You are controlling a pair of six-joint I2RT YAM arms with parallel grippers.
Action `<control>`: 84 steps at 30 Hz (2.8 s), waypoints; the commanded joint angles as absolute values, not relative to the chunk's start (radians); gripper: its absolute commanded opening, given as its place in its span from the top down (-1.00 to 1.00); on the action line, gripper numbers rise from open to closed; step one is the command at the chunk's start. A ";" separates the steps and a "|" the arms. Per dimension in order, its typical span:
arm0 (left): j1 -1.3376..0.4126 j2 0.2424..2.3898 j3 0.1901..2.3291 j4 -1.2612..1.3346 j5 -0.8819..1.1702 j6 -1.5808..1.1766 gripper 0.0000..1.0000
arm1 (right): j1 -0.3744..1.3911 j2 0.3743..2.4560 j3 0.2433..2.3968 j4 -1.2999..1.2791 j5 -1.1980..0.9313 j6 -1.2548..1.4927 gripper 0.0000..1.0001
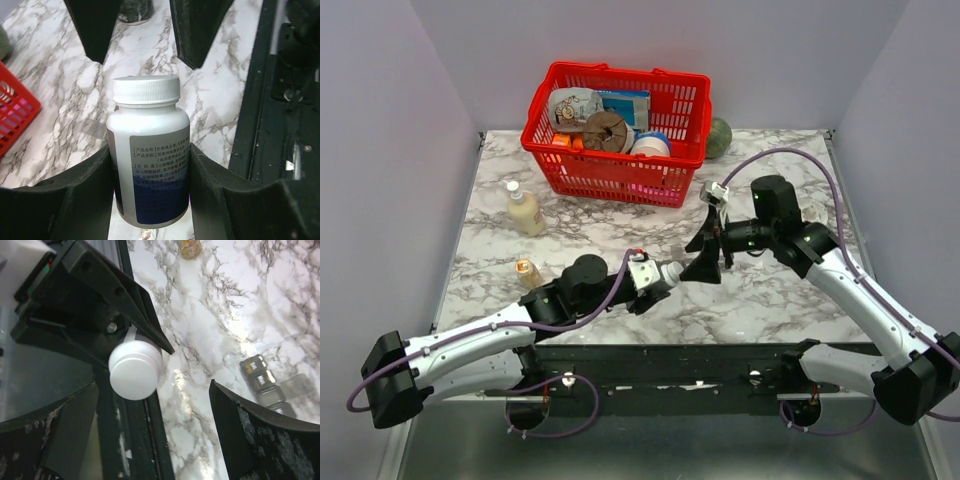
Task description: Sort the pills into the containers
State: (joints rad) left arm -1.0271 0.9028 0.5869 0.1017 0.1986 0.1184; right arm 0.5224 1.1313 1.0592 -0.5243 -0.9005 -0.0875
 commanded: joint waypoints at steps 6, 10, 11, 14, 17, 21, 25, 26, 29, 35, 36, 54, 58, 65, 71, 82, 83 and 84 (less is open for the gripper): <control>-1.111 1.038 0.661 0.206 -0.124 0.135 1.00 | 0.526 1.204 0.985 -0.313 -0.876 0.299 -0.97; -1.111 1.048 0.653 0.225 -0.130 0.130 1.00 | 0.528 1.216 0.985 -0.313 -0.882 0.295 -0.50; -1.112 1.048 0.655 0.222 -0.130 0.133 1.00 | 0.526 1.213 0.986 -0.313 -0.882 0.291 -0.41; -1.112 1.048 0.652 0.218 -0.129 0.133 1.00 | 0.526 1.215 0.986 -0.318 -0.888 0.279 -0.02; -1.112 1.046 0.647 0.204 -0.124 0.133 1.00 | 0.526 1.219 0.999 -0.324 -0.926 0.255 0.40; -1.089 1.014 0.634 0.173 0.024 0.143 1.00 | 0.541 1.221 1.005 -0.334 -1.144 0.047 0.71; -1.056 0.957 0.604 0.135 0.308 0.144 1.00 | 0.590 1.184 0.999 -0.594 -1.347 -0.571 0.74; -1.045 0.947 0.597 0.118 0.357 0.140 1.00 | 0.621 1.189 1.027 -0.765 -1.330 -0.712 0.74; -1.006 0.928 0.594 0.097 0.582 0.101 1.00 | 0.672 1.200 1.040 -0.824 -1.234 -0.928 0.73; -0.991 0.970 0.601 0.112 0.638 0.075 1.00 | 0.719 1.238 1.101 -0.870 -1.163 -1.045 0.49; -0.989 0.956 0.597 0.120 0.614 0.077 1.00 | 0.719 1.235 1.101 -0.861 -1.164 -1.007 0.43; -0.983 0.854 0.534 0.181 0.324 0.087 1.00 | 0.591 1.170 1.039 -0.379 -1.056 -0.024 -1.00; -0.983 0.868 0.543 0.183 0.262 0.072 1.00 | 0.591 1.175 1.026 -0.368 -1.008 -0.002 -0.99; -0.985 0.904 0.566 0.183 0.232 0.063 1.00 | 0.594 1.206 1.037 -0.368 -0.960 0.031 -0.82; -0.983 0.911 0.571 0.184 0.221 0.064 1.00 | 0.603 1.229 1.038 -0.379 -0.927 0.017 -0.68; -0.983 0.911 0.568 0.186 0.207 0.067 1.00 | 0.620 1.256 1.054 -0.399 -0.936 -0.018 0.04; -0.985 0.913 0.566 0.181 0.207 0.069 1.00 | 0.620 1.256 1.057 -0.406 -0.939 -0.024 0.18; -0.985 0.910 0.565 0.178 0.210 0.072 1.00 | 0.623 1.259 1.061 -0.411 -0.951 -0.040 0.30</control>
State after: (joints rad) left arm -0.9833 0.9096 0.5434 0.1406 0.2283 0.0662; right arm 0.6098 1.2465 1.0389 -0.3916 -0.9333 -0.0059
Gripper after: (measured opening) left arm 0.597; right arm 0.472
